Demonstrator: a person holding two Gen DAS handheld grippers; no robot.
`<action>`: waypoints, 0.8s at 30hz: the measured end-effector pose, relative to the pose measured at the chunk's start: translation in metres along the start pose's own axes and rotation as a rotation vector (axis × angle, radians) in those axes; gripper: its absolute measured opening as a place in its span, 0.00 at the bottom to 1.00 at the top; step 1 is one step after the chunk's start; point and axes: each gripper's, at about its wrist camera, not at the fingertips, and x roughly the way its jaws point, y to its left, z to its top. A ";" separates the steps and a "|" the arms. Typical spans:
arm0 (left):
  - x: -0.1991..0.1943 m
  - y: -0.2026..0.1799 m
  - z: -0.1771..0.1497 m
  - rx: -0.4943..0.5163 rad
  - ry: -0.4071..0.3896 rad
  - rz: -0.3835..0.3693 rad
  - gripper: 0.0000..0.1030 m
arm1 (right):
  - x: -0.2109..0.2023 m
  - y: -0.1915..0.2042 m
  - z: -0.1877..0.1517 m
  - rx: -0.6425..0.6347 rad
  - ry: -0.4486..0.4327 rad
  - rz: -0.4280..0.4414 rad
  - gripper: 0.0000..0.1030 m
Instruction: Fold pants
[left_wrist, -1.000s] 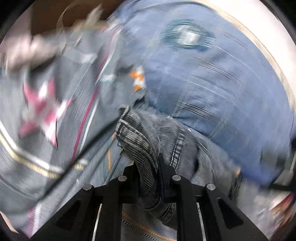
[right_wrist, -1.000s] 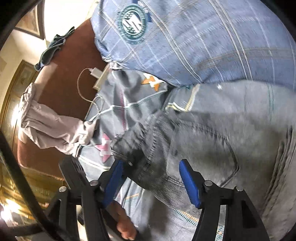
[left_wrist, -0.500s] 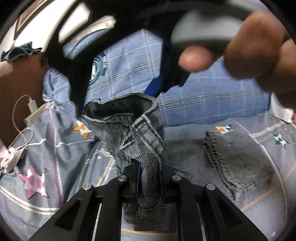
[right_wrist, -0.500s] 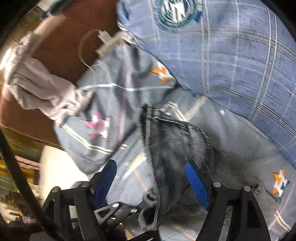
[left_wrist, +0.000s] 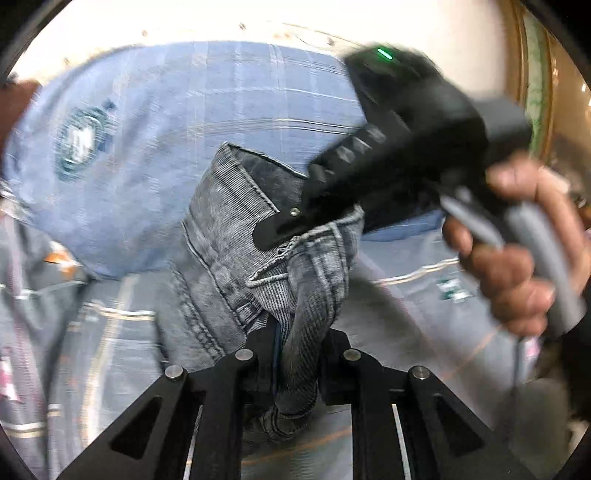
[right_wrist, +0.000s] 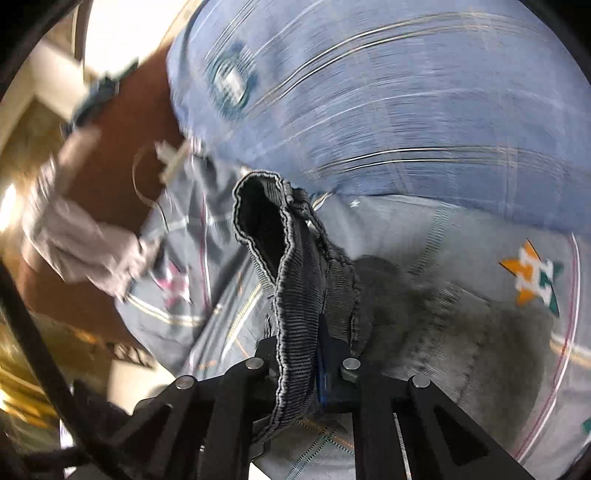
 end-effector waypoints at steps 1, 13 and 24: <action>0.004 -0.006 0.004 0.007 0.011 -0.027 0.15 | -0.009 -0.008 -0.003 0.020 -0.024 0.018 0.11; 0.143 -0.095 -0.027 0.161 0.292 -0.144 0.20 | -0.017 -0.194 -0.078 0.458 -0.076 -0.007 0.14; 0.047 -0.042 -0.028 0.014 0.176 -0.281 0.58 | -0.063 -0.159 -0.069 0.343 -0.229 -0.183 0.65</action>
